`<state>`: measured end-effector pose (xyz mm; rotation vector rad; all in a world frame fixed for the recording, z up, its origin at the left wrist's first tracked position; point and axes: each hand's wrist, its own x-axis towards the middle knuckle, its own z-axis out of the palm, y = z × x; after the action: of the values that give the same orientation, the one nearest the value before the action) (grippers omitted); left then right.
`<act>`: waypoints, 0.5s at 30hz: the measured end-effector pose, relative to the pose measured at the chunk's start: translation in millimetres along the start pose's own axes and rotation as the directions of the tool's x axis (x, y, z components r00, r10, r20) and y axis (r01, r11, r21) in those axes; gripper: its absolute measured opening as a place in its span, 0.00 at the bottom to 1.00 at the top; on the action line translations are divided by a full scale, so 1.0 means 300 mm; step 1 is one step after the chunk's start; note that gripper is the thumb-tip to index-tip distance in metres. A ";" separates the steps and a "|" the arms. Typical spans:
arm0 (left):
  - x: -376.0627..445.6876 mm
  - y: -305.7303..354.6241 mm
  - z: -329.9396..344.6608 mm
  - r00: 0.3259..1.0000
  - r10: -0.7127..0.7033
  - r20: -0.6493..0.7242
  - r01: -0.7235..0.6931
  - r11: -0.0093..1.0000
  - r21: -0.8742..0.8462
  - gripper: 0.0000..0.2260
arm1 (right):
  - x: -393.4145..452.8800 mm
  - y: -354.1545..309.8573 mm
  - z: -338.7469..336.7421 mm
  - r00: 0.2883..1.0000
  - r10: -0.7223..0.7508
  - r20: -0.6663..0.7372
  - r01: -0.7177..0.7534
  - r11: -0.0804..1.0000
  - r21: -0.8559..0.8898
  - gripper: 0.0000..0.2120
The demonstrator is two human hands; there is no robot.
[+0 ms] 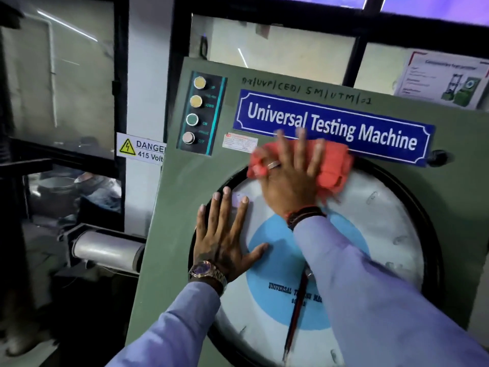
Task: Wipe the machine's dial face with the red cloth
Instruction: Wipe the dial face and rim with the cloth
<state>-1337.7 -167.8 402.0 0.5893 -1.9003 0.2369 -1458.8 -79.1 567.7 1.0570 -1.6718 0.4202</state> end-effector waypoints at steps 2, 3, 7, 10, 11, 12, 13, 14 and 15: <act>-0.007 0.005 0.002 1.000 -0.013 0.000 0.013 1.000 -0.001 0.49 | -0.012 -0.068 0.017 0.967 -0.246 0.060 0.246 0.969 0.010 0.24; -0.010 0.006 0.001 1.000 -0.021 0.001 0.021 1.000 0.001 0.49 | -0.013 -0.069 0.013 0.949 -0.306 0.073 0.306 0.952 0.014 0.26; -0.029 -0.005 -0.012 1.000 -0.023 0.011 0.023 1.000 0.010 0.48 | 0.002 0.046 -0.023 0.998 -0.057 0.006 0.057 0.998 -0.032 0.28; -0.025 -0.006 -0.018 1.000 -0.012 0.010 0.012 1.000 0.010 0.48 | -0.002 0.044 -0.012 0.992 0.124 -0.025 -0.125 0.991 -0.051 0.23; -0.026 -0.004 -0.017 1.000 -0.012 0.006 0.012 1.000 0.010 0.49 | -0.010 0.017 0.002 0.998 0.066 -0.015 -0.067 0.997 -0.045 0.24; -0.025 -0.002 -0.016 1.000 -0.017 0.010 0.017 1.000 0.016 0.49 | -0.018 -0.012 0.013 0.999 -0.046 0.005 0.046 0.998 -0.030 0.25; -0.026 0.003 -0.015 1.000 -0.021 0.020 0.021 1.000 0.021 0.49 | -0.025 -0.031 0.017 0.985 -0.168 0.030 0.169 0.985 -0.017 0.28; -0.026 0.005 -0.016 0.999 -0.025 0.029 0.025 0.999 0.023 0.48 | -0.028 -0.043 0.016 0.966 -0.254 0.043 0.254 0.967 -0.002 0.29; -0.025 0.009 -0.014 0.999 -0.027 0.030 0.026 0.999 0.021 0.48 | -0.028 -0.043 0.011 0.959 -0.281 0.043 0.282 0.960 0.003 0.30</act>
<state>-1333.4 -161.6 397.1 0.6348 -1.9198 0.2323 -1450.0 -84.9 556.0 1.2882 -1.5289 0.2096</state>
